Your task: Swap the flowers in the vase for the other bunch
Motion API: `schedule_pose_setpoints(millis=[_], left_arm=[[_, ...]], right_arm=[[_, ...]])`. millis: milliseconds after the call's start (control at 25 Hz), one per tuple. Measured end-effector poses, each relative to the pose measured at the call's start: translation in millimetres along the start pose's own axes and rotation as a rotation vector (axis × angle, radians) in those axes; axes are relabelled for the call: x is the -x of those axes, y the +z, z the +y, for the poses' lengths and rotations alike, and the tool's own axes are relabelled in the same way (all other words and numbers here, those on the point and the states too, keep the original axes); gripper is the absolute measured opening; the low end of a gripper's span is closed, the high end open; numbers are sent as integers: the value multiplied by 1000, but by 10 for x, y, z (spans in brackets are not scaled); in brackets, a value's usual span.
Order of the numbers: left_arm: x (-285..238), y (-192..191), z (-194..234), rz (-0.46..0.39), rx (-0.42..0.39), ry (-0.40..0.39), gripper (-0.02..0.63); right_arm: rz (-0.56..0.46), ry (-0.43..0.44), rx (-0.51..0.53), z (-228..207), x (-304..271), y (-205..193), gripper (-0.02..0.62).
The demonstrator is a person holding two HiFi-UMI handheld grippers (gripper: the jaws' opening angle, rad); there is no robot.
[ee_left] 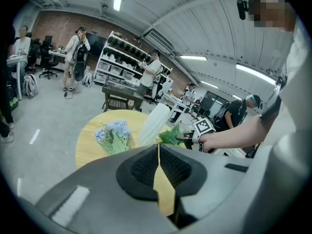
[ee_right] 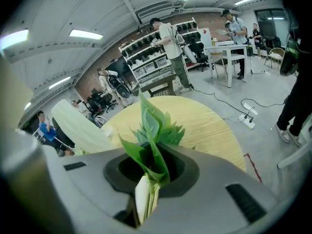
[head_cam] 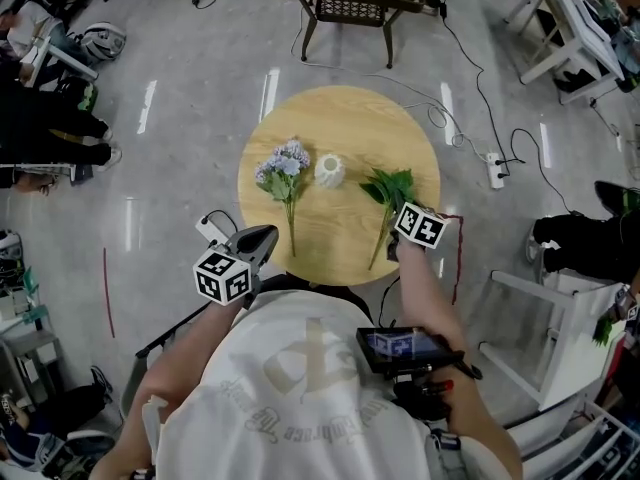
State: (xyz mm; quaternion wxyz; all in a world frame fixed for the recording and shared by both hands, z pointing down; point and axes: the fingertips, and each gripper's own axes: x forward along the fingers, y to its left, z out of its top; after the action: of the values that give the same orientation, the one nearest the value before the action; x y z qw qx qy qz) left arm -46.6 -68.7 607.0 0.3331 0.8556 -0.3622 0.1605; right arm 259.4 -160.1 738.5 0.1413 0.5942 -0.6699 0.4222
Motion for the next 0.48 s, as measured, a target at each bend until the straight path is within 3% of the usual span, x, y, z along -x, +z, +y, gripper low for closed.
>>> schedule_pose_setpoints(millis=[480], left_arm=[[-111,54,-116,-13,-26,-33,12]], right_arm=[[-78,61,-114,-63,308,20,23]])
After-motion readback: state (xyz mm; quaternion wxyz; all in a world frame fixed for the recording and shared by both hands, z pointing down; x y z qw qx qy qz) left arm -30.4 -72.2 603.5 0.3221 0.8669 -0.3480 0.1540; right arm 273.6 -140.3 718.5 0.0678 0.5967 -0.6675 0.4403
